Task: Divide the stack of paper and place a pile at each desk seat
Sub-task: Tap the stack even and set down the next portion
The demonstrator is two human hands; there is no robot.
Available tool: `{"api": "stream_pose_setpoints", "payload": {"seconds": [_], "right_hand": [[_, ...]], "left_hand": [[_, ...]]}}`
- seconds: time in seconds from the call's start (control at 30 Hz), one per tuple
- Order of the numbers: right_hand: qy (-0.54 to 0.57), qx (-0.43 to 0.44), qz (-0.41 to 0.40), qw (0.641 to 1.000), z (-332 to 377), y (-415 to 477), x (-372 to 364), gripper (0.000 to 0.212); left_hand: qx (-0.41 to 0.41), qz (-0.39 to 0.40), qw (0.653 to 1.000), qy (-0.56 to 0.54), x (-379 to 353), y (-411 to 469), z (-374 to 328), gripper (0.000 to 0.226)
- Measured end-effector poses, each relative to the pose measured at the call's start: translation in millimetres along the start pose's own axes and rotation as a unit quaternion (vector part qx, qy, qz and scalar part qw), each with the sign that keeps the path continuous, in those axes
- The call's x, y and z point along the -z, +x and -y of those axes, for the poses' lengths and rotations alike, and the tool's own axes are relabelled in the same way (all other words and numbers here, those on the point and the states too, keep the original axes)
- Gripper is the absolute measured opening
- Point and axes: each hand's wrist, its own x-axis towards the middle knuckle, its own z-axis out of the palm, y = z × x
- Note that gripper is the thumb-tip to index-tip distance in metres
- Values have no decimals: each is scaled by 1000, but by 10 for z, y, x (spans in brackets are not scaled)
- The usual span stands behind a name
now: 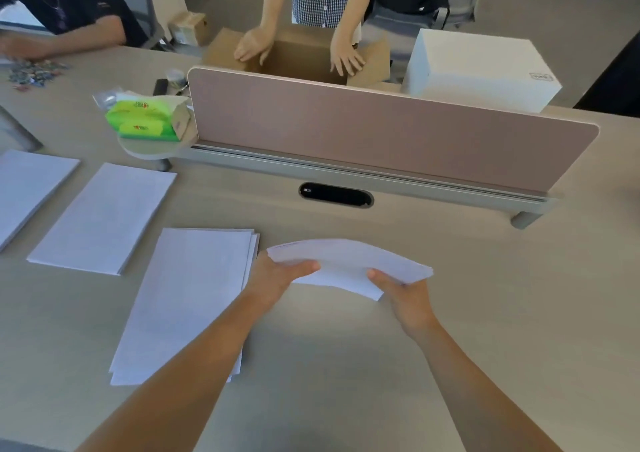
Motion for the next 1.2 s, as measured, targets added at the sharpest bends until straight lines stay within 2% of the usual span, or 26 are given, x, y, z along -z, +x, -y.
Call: {"api": "stream_pose_setpoints", "payload": {"seconds": [0.07,0.13,0.3,0.47,0.53,0.67,0.77,0.83,0.93,1.0,1.03,1.1,1.2], "right_hand": [[23,12,5,1000,67,23,-37,25],[36,25,6,999,114,57,-43,27],[-11,8,18,1000,49,103,87,23],[-56,-8,49,997,-23,160,170,26],[-61,-8,59,996,-36,172,174,19],[-51,-16,43,998,-46,200,155,17],[-74,-7,45,996,-28,233,174,14],[-123,3,60,991,-11,269,222,17],[-285,47,52,956,-1,340,350,21],[-388,116,78,911,-27,446,487,25],[-404,124,112,899,-36,492,558,34],[-436,129,174,873,-23,584,661,54],[-475,130,214,843,51,672,653,52]], "left_hand": [[-12,-13,1000,-7,-45,-12,-32,42],[-16,-24,1000,-3,-70,-24,-78,24],[16,-11,999,44,-15,6,-17,14],[28,-18,998,54,-74,80,112,24],[22,-8,999,47,-106,103,103,27],[10,2,1000,26,-110,156,87,43],[18,-7,999,45,-86,203,106,46],[29,-18,995,98,-78,207,103,42],[36,-17,963,267,25,207,89,40],[-17,23,926,377,124,231,44,28],[-54,46,903,425,174,249,48,26],[-84,86,874,471,207,242,-24,31],[-47,95,876,470,166,235,-144,34]]}}
